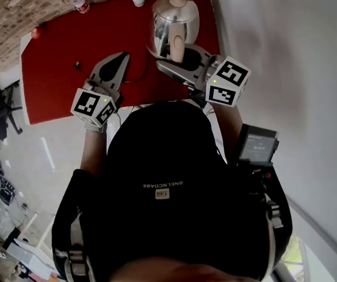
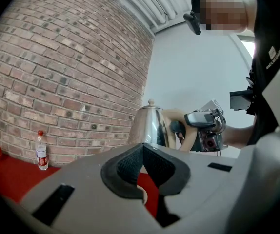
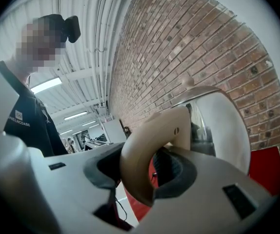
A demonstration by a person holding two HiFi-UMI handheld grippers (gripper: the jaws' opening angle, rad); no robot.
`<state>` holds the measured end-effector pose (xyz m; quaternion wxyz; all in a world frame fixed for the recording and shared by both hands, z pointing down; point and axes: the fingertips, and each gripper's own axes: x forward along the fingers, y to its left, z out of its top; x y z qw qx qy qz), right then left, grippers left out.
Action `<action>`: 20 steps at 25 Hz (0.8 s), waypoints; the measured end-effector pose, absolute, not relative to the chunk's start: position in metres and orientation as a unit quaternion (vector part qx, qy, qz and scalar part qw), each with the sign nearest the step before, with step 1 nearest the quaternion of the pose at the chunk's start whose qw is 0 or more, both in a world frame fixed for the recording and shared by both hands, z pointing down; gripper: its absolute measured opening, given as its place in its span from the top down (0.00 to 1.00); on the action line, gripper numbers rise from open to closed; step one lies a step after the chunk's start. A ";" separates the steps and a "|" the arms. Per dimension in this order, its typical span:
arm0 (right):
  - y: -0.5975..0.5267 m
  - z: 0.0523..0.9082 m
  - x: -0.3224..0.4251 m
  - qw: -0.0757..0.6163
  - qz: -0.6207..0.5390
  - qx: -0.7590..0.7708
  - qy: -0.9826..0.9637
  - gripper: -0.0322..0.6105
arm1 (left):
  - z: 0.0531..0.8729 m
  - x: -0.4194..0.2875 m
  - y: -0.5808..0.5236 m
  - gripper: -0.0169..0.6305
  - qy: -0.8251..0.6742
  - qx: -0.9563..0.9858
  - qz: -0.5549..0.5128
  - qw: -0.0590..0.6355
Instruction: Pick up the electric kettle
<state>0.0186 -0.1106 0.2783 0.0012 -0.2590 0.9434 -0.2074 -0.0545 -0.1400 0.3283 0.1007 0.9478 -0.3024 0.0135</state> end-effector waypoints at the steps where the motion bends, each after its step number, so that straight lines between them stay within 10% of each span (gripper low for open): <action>1: -0.111 0.278 0.020 0.003 -0.208 -0.260 0.943 0.68 | 0.329 -0.054 -0.140 0.97 -0.302 0.948 0.014 0.102; 20: -0.115 0.278 0.024 0.008 -0.212 -0.267 0.940 0.69 | 0.331 -0.061 -0.137 0.97 -0.309 0.943 0.021 0.119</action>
